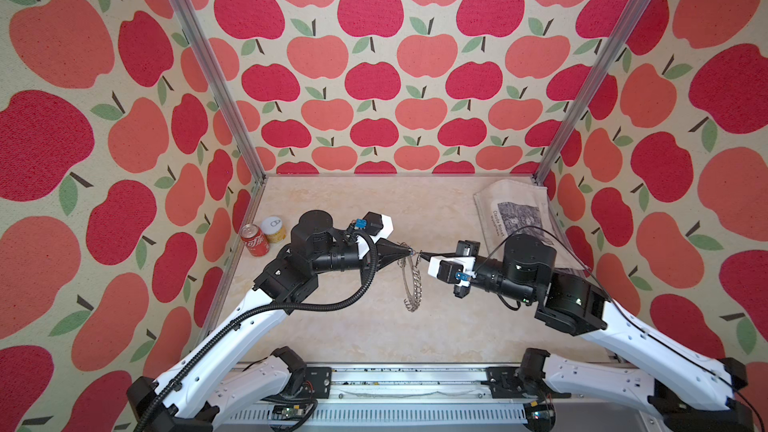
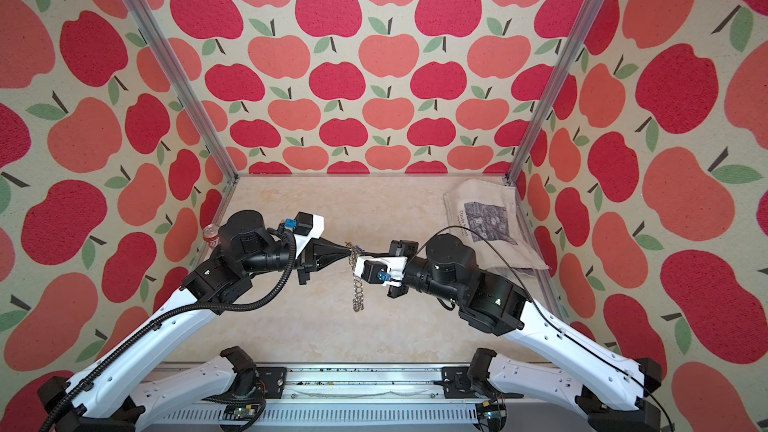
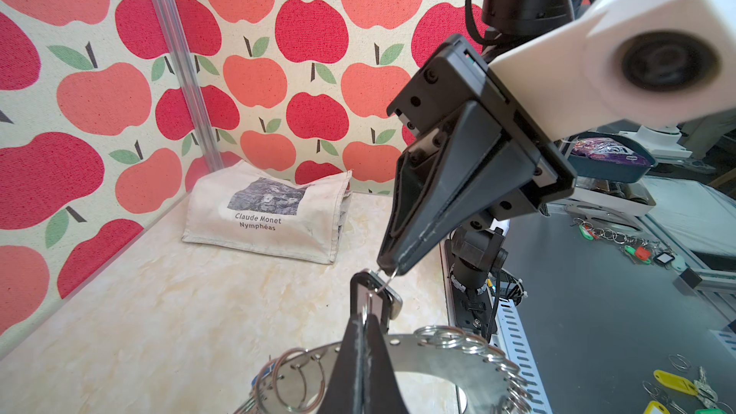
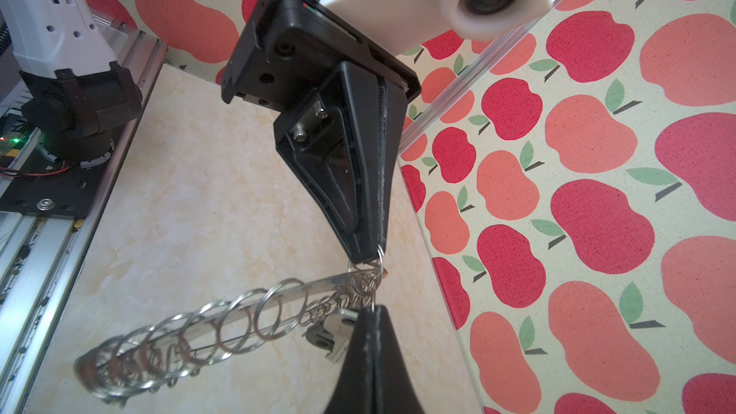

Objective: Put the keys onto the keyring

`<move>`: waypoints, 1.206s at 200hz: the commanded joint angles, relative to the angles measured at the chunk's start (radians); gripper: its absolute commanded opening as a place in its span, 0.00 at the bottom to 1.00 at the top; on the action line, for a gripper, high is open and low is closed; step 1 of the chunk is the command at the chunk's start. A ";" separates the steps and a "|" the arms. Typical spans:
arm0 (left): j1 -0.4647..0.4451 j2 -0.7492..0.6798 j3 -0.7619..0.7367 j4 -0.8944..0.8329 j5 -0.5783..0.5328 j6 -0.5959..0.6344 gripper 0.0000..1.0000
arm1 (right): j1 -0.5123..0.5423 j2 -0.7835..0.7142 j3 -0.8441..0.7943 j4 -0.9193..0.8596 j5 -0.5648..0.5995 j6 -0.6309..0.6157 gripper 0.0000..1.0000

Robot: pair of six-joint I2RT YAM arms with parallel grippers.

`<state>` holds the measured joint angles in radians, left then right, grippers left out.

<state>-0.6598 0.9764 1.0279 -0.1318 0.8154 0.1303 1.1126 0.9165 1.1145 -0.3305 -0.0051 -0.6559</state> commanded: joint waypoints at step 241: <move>-0.017 0.013 0.067 -0.029 -0.036 0.033 0.00 | 0.022 0.006 0.034 -0.002 0.015 -0.021 0.00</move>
<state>-0.6750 0.9916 1.0550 -0.1844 0.8009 0.1490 1.1202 0.9260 1.1164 -0.3305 0.0078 -0.6628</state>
